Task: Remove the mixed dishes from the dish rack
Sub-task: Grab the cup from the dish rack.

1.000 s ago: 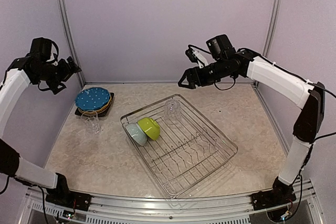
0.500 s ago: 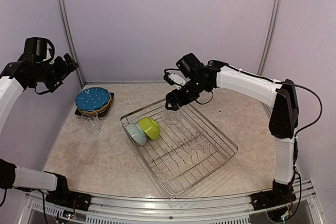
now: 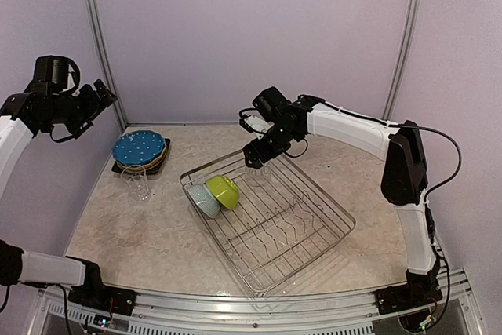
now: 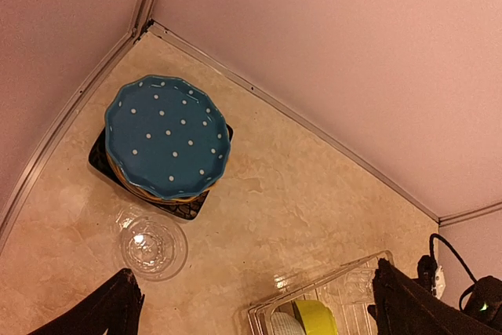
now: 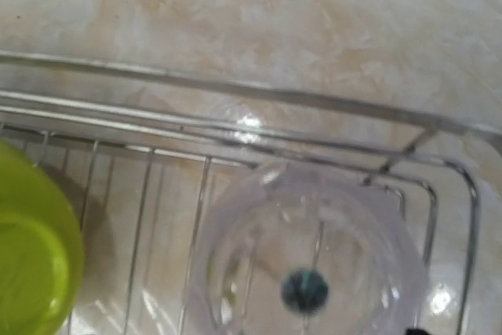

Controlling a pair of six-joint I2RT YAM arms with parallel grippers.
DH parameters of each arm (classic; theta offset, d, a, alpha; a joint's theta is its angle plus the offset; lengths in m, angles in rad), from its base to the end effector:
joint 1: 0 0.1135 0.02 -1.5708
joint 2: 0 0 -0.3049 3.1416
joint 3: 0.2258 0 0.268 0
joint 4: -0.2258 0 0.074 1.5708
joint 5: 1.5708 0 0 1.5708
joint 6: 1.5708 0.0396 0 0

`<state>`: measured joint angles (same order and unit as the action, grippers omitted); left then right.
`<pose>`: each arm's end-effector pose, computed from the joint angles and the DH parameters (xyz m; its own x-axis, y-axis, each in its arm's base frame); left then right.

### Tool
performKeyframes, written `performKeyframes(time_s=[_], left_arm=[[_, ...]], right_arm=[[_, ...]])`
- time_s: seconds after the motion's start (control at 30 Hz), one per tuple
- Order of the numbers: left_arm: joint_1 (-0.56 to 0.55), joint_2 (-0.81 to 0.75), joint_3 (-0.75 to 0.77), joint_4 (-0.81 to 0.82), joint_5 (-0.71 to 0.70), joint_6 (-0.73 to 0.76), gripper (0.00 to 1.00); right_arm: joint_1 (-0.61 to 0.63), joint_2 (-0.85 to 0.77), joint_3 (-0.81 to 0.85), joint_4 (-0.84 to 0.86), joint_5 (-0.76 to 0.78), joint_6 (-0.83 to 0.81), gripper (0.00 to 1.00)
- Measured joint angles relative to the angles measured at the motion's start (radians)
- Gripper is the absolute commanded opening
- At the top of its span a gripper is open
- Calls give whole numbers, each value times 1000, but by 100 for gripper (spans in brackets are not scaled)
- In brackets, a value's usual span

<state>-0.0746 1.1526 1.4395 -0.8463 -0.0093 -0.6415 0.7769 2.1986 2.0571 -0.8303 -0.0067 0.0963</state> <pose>0.2254 -0.0165 0.4633 -0.4639 -0.5654 -0.6820 -0.2632 0.8231 -0.5032 0.3779 0.3719 0.2890 -0.6539 -0.5080 -0.5607 -0.6439 0.7628 0.0597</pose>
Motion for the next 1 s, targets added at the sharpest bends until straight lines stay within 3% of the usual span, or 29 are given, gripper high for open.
performKeyframes(time_s=[0.27,0.4,1.0], left_arm=[[0,0,0,1,-2,2,99],[0,0,-1,1,1,5,99],[0,0,-20,20,1,18,99]], right_arm=[[0,50,53,7,34,-21,82],[0,83,71,18,64,-29,89],[2,96,85,19,89,-51,90]])
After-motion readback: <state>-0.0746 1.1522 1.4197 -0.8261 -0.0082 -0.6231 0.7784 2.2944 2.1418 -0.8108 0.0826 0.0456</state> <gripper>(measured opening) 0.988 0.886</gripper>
